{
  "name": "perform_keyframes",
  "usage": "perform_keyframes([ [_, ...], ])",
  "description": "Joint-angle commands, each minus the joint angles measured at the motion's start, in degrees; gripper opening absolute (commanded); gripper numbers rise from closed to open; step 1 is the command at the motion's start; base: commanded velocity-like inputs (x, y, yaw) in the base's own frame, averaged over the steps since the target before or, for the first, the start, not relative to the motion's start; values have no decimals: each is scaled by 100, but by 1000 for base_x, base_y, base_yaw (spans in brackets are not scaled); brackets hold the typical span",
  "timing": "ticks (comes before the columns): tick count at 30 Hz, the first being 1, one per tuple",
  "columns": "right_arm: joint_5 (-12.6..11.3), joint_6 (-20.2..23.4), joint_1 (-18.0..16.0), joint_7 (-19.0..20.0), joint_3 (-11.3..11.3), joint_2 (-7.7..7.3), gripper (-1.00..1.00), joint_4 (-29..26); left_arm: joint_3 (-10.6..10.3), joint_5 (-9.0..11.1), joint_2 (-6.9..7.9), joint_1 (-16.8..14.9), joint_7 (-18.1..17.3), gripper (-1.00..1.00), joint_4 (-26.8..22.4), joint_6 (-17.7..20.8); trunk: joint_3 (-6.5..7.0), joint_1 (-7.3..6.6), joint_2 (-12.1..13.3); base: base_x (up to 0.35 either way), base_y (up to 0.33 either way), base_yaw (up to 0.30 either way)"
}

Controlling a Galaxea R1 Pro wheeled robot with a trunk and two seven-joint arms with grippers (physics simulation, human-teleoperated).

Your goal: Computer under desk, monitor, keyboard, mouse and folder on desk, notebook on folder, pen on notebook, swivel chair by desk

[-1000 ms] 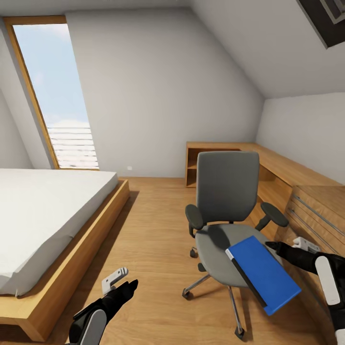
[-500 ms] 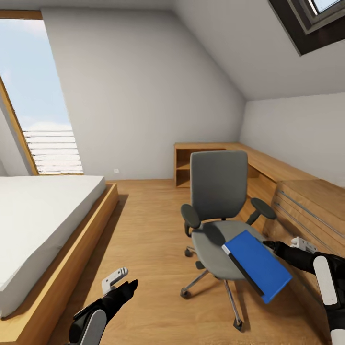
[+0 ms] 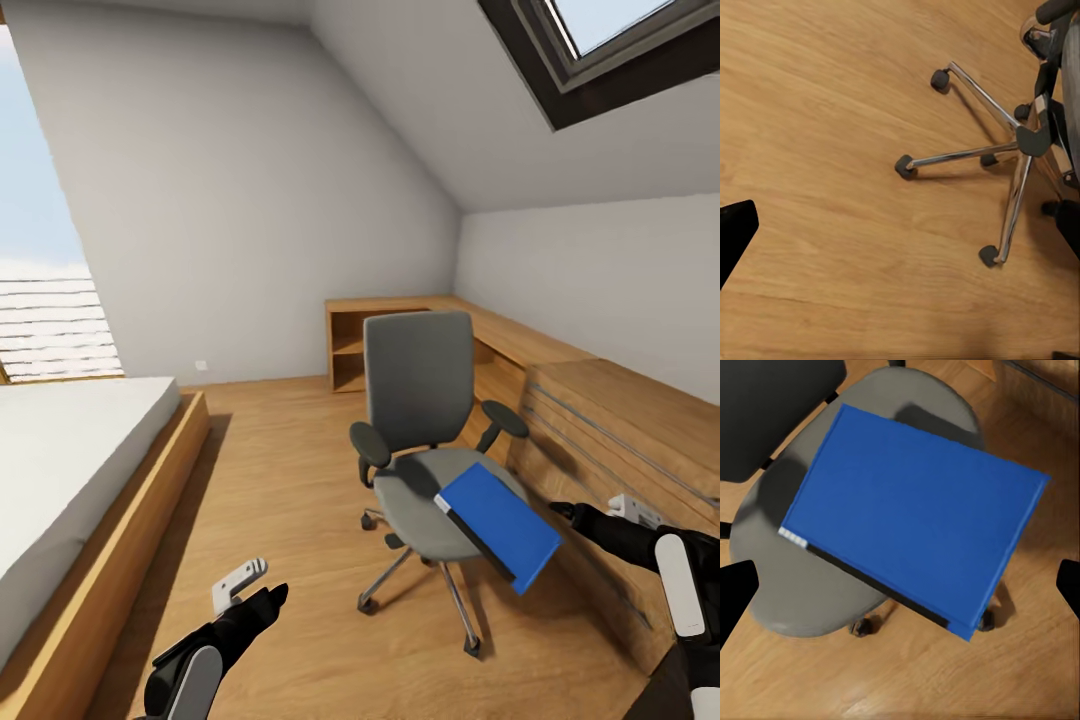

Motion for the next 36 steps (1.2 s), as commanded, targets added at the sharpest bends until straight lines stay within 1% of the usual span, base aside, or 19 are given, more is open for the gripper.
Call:
perform_keyframes([
  [1,50,28,-7,58,-16,2,100,-3,-6,60,1,-3,55,100,-7,9,-4,-1,-3,-18,88,-290],
  [15,53,28,-7,58,-19,7,100,1,0,53,1,-3,55,100,-7,9,24,-1,-3,-4,15,-290],
  [20,53,28,-7,65,-19,10,100,15,0,44,2,-3,52,100,-7,9,30,-1,-3,-126,187,-286],
  [25,40,46,-7,73,-19,10,100,14,23,44,12,-3,66,100,-32,21,31,-1,-3,-53,109,-101],
  [26,37,57,-7,75,-19,10,100,15,52,48,16,-3,78,100,-57,26,31,-1,-3,-8,17,-16],
  [27,34,77,-7,75,-19,10,100,17,156,57,18,-3,101,100,-72,26,31,-1,-3,-2,4,-3],
  [28,32,82,-7,77,-19,10,100,18,208,58,18,-3,103,100,-74,26,31,-1,-3,-1,2,-2],
  [30,20,91,-7,93,-19,13,100,81,288,60,18,-3,112,100,-85,26,-5,43,-83,0,1,-1],
  [31,-23,91,-7,96,-19,12,100,138,298,60,18,-3,113,100,-98,26,-23,65,-123,0,0,0],
  [33,-189,89,-7,99,-19,11,100,251,307,60,18,-3,115,100,-133,26,-59,109,-204,0,0,0],
  [34,-356,82,-7,100,-19,11,100,350,313,60,18,-3,115,100,-156,26,-77,131,-244,0,0,0],
  [35,-449,77,-7,101,-19,10,100,407,315,60,18,-3,116,100,-167,26,-95,153,-284,0,0,0],
  [36,-642,64,-7,104,-19,8,100,530,329,60,22,-3,113,100,-182,26,-113,175,-324,0,0,0],
])
